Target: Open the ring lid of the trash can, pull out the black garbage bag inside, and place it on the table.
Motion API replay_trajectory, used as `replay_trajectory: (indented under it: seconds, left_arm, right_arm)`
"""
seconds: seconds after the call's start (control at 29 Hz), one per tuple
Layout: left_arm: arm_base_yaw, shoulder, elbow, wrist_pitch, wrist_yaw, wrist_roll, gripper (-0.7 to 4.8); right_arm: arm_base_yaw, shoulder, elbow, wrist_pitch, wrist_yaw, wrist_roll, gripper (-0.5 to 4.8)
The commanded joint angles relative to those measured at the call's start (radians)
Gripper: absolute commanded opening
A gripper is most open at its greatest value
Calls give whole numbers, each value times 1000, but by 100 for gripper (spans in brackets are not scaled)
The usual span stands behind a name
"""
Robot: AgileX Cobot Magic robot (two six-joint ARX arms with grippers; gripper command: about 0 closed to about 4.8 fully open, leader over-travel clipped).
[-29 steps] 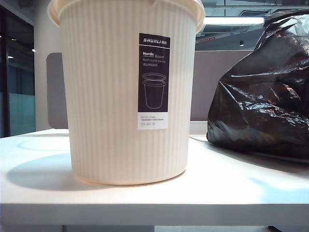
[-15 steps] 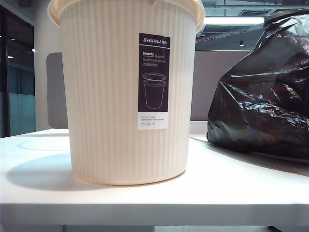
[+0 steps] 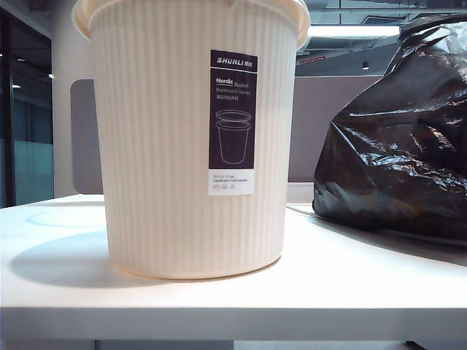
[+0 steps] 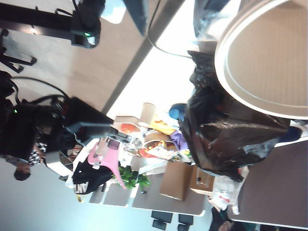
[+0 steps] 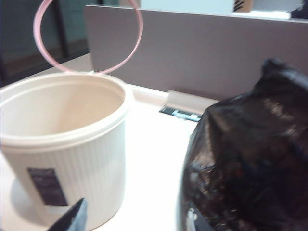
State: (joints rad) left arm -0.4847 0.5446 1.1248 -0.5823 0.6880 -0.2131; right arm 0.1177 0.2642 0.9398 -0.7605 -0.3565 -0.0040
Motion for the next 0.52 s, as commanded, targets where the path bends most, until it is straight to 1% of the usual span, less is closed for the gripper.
replay_trajectory:
  seconds: [0.03, 0.17, 0.38, 0.52]
  left_arm:
    - [0, -3, -33, 72, -13, 27, 120]
    - [0, -3, -69, 77, -22, 65, 120]
    - [0, -22, -156, 123, -23, 68, 120]
    - [0, -54, -231, 173, -23, 66, 120]
  right_arm:
    - [1, -34, -55, 51, -40, 12, 264]
    - [1, -73, -131, 93, -71, 60, 264]
    - [1, -114, -220, 132, -76, 111, 260]
    - [1, -132, -267, 165, -92, 119, 259]
